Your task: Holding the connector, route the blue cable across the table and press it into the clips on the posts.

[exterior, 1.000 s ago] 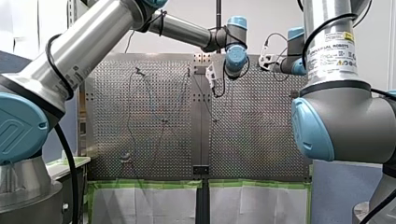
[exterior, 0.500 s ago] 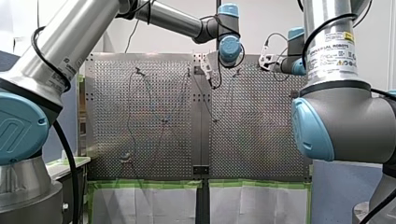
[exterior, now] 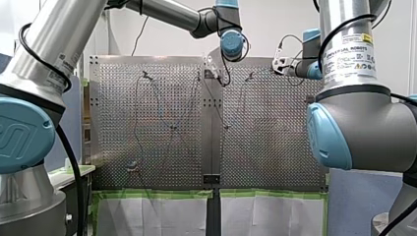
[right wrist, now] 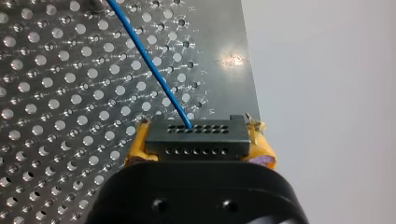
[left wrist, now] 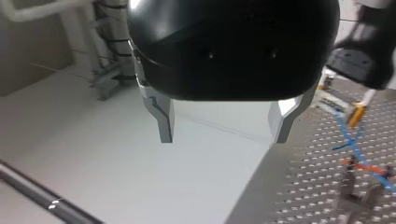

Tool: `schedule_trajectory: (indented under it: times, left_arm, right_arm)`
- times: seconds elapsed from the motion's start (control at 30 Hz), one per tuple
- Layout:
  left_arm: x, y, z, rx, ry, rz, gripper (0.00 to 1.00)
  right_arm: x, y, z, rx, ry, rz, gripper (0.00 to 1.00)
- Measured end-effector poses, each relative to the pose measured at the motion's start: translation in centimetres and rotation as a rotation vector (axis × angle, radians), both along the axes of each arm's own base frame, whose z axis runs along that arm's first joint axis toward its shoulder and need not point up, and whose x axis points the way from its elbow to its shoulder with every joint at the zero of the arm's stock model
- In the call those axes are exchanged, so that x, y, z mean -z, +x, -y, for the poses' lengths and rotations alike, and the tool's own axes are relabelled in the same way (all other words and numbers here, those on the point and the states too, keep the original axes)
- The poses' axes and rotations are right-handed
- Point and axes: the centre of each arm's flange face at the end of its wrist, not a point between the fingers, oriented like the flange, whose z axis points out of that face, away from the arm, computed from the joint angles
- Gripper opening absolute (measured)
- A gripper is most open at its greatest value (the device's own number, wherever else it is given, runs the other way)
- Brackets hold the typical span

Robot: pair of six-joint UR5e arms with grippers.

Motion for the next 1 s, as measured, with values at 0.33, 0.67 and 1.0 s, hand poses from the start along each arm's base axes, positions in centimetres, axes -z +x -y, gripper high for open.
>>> schedule_trajectory:
  times: [0.33,0.67,1.0]
  left_arm:
    - [-2.1,-1.1,-2.9,-0.021,-0.077,0.060,1.00]
    - [-3.7,-2.9,-5.9,-0.087,-0.145,0.105,1.00]
    - [-5.1,-5.4,-7.9,-0.082,-0.238,0.156,1.00]
  right_arm:
    - [0.0,0.1,0.0,-0.001,-0.001,-0.001,0.00]
    - [0.0,0.2,-0.1,-0.003,-0.001,-0.002,0.00]
    - [0.0,0.3,-0.1,-0.003,-0.002,-0.004,0.00]
